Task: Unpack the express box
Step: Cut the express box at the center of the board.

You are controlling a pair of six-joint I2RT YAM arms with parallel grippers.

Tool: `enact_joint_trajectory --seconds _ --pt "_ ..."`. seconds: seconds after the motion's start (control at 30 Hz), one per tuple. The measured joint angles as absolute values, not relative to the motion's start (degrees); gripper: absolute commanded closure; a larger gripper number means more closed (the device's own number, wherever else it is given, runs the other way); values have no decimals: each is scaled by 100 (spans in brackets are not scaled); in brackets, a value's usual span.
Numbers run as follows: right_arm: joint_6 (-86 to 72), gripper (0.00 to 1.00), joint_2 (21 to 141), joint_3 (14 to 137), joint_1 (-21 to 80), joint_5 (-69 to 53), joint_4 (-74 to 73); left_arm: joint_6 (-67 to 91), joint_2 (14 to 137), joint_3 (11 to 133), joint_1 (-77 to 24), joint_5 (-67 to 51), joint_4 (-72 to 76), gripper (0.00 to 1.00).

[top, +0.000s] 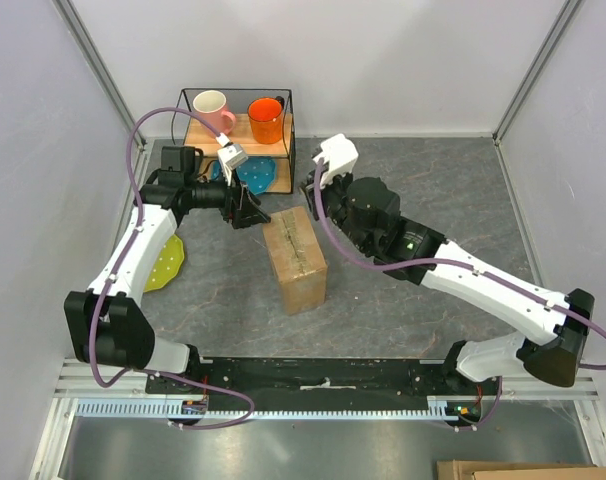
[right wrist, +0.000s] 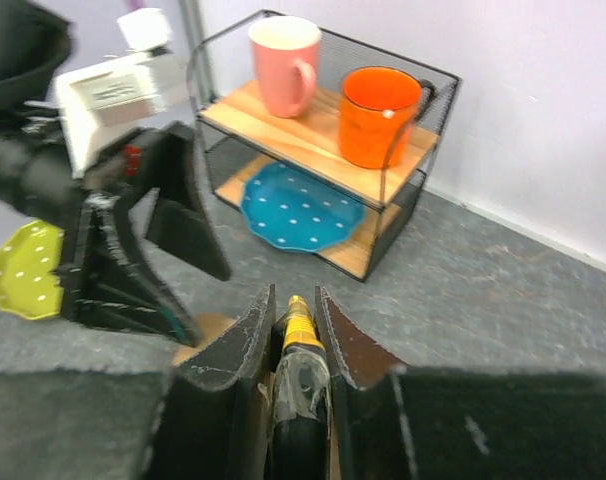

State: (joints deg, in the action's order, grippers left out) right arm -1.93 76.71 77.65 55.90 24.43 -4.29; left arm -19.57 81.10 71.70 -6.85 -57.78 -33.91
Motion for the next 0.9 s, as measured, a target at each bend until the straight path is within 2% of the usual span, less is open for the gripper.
enact_joint_trajectory --seconds 0.13,0.37,0.9 --pt "43 100 7732 7636 5955 2401 -23 -1933 8119 7076 -685 -5889 -3269 29" --pt "246 100 7977 7266 6193 2440 506 -1922 8281 6928 -687 -5922 -3242 46" --pt "209 100 8254 7039 6211 2582 952 -1929 8270 6925 -803 -5990 -3280 57"
